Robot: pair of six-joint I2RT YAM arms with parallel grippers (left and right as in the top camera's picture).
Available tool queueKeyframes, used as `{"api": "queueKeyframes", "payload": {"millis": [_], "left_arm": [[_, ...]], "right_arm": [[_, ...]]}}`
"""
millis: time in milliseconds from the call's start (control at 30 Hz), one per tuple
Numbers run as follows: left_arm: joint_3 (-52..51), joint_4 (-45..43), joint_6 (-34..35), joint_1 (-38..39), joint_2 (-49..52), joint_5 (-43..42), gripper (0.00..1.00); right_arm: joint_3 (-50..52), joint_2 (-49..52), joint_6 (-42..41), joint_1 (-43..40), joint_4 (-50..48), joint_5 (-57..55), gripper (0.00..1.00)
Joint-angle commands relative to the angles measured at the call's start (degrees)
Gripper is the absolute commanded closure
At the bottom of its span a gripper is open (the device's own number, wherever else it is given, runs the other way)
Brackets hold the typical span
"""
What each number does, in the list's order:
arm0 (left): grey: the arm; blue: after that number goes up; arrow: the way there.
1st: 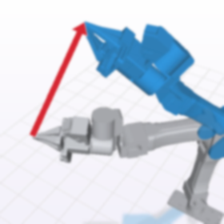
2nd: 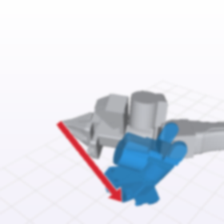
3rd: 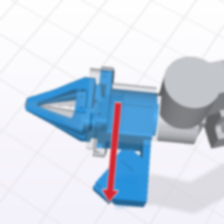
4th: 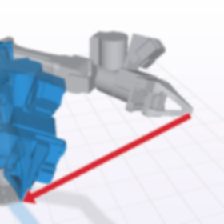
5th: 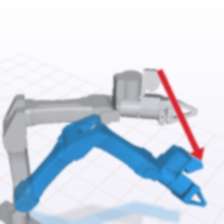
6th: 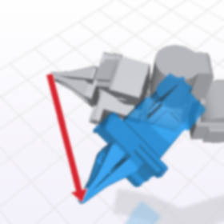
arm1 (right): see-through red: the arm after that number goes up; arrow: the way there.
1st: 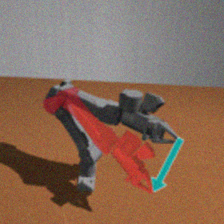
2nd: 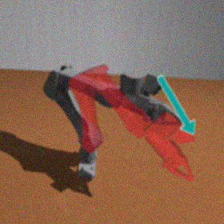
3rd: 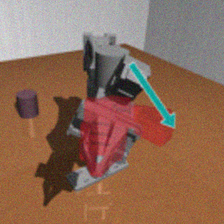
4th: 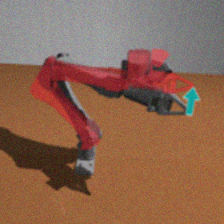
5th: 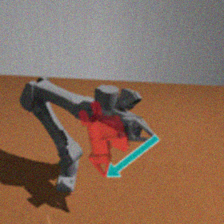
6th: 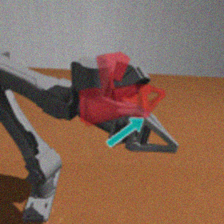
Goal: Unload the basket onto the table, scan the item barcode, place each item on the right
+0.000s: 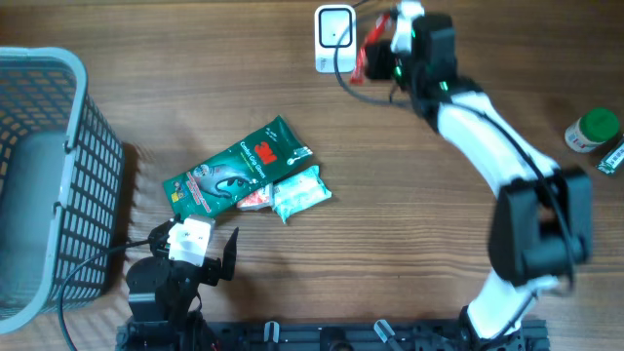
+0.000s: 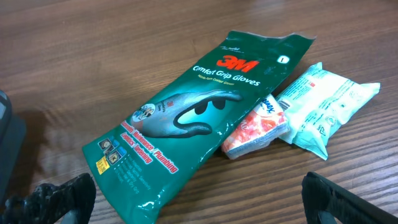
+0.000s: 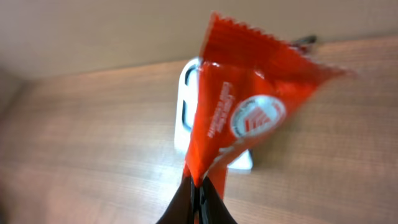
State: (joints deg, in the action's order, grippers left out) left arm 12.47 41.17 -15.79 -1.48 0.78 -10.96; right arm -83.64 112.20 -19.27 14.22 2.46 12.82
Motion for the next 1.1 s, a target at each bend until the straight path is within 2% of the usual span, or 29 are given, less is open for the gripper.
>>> {"api": "queueKeyframes", "payload": {"millis": [0, 67, 133, 267, 367, 567, 667, 733, 800, 900, 1000, 1067], "left_arm": [[-0.2, -0.1, -0.5, -0.3, -0.4, 0.1, 0.0], [-0.2, -0.1, -0.5, -0.3, -0.4, 0.1, 0.0], [-0.2, -0.2, -0.5, -0.3, -0.4, 0.1, 0.0], [-0.2, -0.1, -0.5, -0.3, -0.4, 0.1, 0.0], [-0.2, -0.1, -0.5, -0.3, -0.4, 0.1, 0.0], [-0.2, -0.1, -0.5, -0.3, -0.4, 0.1, 0.0], [-0.2, -0.1, -0.5, -0.3, -0.4, 0.1, 0.0], [-0.2, -0.1, -0.5, -0.3, -0.4, 0.1, 0.0], [-0.2, -0.2, -0.5, -0.3, -0.4, 0.1, 0.0], [-0.2, -0.1, -0.5, -0.3, -0.4, 0.1, 0.0], [-0.2, -0.1, -0.5, -0.3, -0.4, 0.1, 0.0], [-0.2, -0.1, -0.5, -0.3, -0.4, 0.1, 0.0]], "right_arm": [[-16.2, 11.2, -0.4, 0.7, 2.5, -5.2, 0.96], [-23.7, 16.6, -0.7, 1.7, 3.0, -6.2, 0.95], [-27.1, 19.8, -1.9, 3.0, 2.8, -8.9, 0.96], [-27.3, 21.6, -4.2, 5.7, -0.4, -14.3, 0.95], [-28.0, 21.3, -6.4, 5.7, 1.6, -14.8, 0.96], [-31.7, 14.0, -8.6, 1.2, 27.9, -14.8, 0.96], [-31.7, 8.7, -13.0, -5.1, 45.7, -15.7, 0.96], [-31.7, 7.8, -13.9, -11.3, 56.1, -22.1, 0.96], [-30.3, 7.8, -13.4, -16.6, 60.9, -28.1, 0.96], [-25.4, 8.5, -11.8, -25.0, 57.4, -36.9, 0.95], [-18.4, 10.3, -9.0, -31.7, 45.7, -35.2, 0.96], [-16.5, 11.4, -7.7, -34.5, 42.9, -32.9, 0.96]]}}
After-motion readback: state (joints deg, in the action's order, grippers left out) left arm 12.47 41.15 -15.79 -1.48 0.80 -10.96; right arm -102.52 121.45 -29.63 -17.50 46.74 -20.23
